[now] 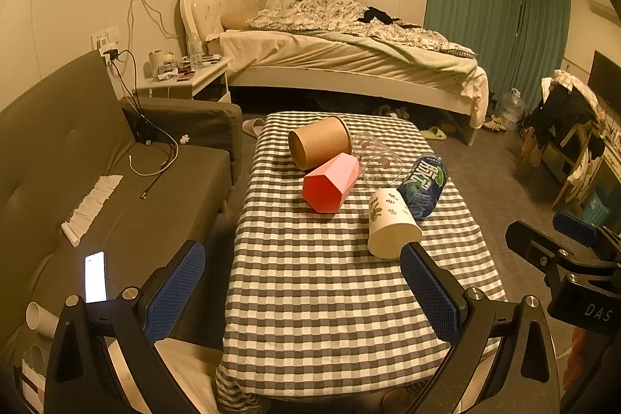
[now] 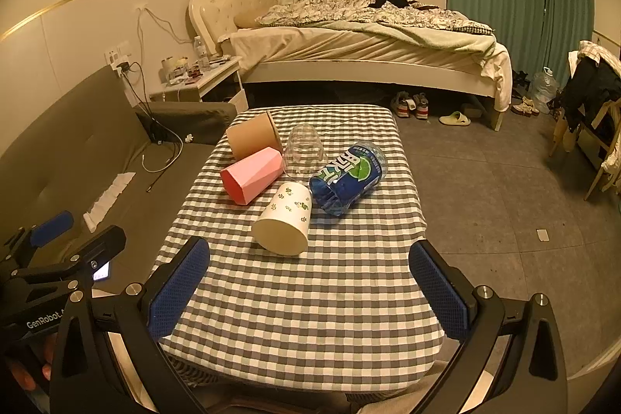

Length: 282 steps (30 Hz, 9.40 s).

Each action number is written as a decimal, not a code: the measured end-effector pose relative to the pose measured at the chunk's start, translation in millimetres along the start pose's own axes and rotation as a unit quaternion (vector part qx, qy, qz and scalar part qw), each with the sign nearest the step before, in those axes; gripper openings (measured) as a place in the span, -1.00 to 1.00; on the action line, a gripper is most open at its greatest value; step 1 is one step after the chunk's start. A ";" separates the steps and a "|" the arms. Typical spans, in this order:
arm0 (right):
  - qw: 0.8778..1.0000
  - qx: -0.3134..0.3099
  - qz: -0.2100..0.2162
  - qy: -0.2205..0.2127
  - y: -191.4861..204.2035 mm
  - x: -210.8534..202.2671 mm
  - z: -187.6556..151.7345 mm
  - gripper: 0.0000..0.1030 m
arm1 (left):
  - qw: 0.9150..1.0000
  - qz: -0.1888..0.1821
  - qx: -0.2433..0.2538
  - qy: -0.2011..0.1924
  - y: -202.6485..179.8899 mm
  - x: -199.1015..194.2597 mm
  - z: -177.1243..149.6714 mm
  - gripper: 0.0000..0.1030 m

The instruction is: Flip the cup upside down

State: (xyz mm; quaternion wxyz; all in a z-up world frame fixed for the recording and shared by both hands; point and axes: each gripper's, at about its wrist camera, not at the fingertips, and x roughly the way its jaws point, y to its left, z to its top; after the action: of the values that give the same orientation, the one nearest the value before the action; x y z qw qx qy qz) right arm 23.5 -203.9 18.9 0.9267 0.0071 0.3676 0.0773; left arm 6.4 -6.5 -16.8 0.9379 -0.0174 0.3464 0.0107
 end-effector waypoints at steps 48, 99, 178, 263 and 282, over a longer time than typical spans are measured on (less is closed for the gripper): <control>0.973 -0.093 -0.033 0.211 18.7 342.8 114.4 0.30 | 0.993 0.037 -0.045 0.105 51.7 192.0 75.1 1.00; 0.983 0.021 0.046 0.175 10.7 102.7 -42.4 0.70 | 0.992 0.023 -0.018 0.125 25.3 42.9 0.6 1.00; 0.993 0.046 -0.036 0.099 -72.7 -1.3 -22.3 0.71 | 0.993 -0.116 0.009 0.032 -75.5 23.8 57.3 0.46; 0.999 0.001 -0.031 -0.018 4.5 -10.6 -42.1 0.99 | 0.999 -0.028 -0.042 -0.015 24.1 -23.1 -11.7 0.94; 0.999 -0.002 -0.033 -0.017 7.5 -9.5 -39.7 0.99 | 0.999 -0.018 -0.030 -0.022 20.4 -25.3 -12.1 0.94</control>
State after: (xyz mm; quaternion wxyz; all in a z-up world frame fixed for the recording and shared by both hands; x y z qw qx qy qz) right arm -11.5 -199.7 -3.2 0.9347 -0.0056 0.3521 0.0477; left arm -21.3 13.2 -10.1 0.9444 -0.0512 0.3246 0.0045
